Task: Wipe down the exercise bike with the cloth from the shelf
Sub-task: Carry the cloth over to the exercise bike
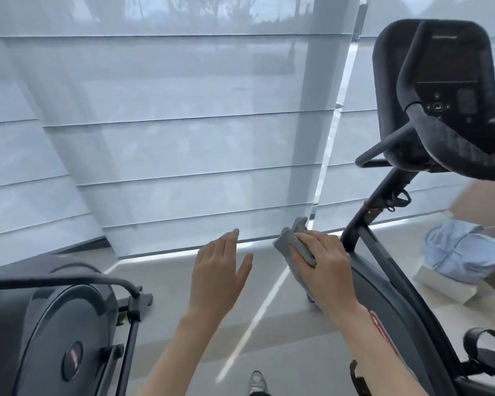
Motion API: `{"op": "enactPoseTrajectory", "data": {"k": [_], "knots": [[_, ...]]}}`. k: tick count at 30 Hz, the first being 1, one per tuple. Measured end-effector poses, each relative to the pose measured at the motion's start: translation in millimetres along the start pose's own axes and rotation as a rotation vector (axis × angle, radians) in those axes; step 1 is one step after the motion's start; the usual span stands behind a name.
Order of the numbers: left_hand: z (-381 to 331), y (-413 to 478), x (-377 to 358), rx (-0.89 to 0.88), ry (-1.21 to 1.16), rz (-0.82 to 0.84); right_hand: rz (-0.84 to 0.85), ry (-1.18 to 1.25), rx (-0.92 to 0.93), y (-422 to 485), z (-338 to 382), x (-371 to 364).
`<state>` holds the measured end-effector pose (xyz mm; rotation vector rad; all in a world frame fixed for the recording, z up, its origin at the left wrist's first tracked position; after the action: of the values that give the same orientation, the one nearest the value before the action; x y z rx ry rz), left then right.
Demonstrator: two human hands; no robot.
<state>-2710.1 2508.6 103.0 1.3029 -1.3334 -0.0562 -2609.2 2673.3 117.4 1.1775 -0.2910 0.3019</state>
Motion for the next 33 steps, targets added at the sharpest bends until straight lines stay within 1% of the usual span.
{"op": "enactPoseTrajectory", "data": {"k": [4, 9, 14, 18, 22, 26, 30, 33], "knots": [[28, 81, -64, -0.015, -0.021, -0.024, -0.013, -0.003, -0.019, 56, -42, -80], [55, 182, -132, -0.05, -0.033, -0.063, -0.047, -0.031, -0.012, 130, -86, -162], [83, 250, -194, -0.09, -0.04, -0.054, -0.047, -0.058, -0.032, 175, -125, -231], [93, 307, -254, -0.164, -0.102, -0.033, -0.06, -0.149, -0.067, 205, -163, -276], [90, 364, -315, -0.264, -0.203, 0.005, -0.089, -0.264, -0.121, 235, -201, -303], [71, 431, -368, -0.415, -0.34, 0.06, -0.15, -0.402, -0.188, 273, -231, -324], [38, 488, -399, -0.598, -0.514, 0.015, -0.226, -0.567, -0.212, 309, -249, -324], [1, 520, -417, -0.691, -0.649, -0.016, -0.306, -0.676, -0.221, 331, -255, -304]]}}
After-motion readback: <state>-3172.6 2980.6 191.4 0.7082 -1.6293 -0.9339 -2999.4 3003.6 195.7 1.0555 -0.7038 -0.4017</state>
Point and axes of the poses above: each hand's wrist, its own y-axis towards the middle knuckle, its own x-axis out of the back of the hand, z = x × y, the point moved 8 cm from there along y, towards the middle knuckle, and after that the axes turned 11 degrees about -z, right-handed, at the moved point
